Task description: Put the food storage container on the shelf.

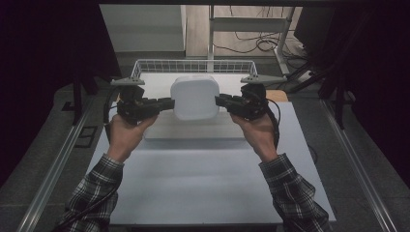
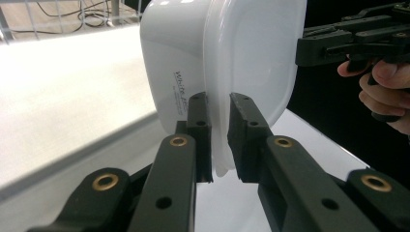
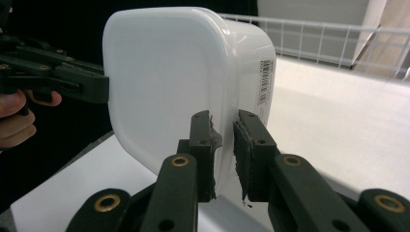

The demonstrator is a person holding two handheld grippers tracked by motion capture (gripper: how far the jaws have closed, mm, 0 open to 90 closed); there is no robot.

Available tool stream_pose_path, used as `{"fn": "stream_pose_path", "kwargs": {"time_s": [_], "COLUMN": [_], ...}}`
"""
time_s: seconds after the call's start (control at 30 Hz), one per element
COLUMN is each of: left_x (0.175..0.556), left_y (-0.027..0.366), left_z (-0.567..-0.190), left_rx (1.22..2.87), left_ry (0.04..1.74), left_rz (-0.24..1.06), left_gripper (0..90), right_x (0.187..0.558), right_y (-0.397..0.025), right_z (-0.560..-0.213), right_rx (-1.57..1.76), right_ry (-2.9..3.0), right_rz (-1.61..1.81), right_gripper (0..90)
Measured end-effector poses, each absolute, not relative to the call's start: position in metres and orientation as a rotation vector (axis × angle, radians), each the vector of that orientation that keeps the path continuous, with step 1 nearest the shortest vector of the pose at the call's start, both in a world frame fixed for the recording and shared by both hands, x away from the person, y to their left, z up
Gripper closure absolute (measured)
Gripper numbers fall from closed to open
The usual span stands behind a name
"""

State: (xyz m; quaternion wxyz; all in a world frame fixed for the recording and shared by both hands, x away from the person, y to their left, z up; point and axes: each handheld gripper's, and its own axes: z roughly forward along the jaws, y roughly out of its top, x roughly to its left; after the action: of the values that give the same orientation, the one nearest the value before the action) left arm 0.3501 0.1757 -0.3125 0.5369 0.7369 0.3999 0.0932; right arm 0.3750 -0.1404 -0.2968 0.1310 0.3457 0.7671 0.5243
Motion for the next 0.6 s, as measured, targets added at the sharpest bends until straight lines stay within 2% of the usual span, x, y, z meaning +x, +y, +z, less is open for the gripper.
{"fn": "stream_pose_path", "kwargs": {"time_s": [0.37, 0.6], "left_x": [0.383, 0.397], "left_y": [0.177, 0.174], "left_z": [-0.301, -0.303], "left_rx": [1.753, 1.758], "left_ry": [0.986, 1.017], "left_rz": [0.179, 0.168], "left_gripper": [79.7, 73.7], "right_x": [0.410, 0.427], "right_y": [-0.136, -0.133], "right_z": [-0.288, -0.291], "right_rx": [1.096, 1.170], "right_ry": [2.235, 2.234], "right_rz": [1.505, 1.491], "right_gripper": [75.8, 74.8]}}
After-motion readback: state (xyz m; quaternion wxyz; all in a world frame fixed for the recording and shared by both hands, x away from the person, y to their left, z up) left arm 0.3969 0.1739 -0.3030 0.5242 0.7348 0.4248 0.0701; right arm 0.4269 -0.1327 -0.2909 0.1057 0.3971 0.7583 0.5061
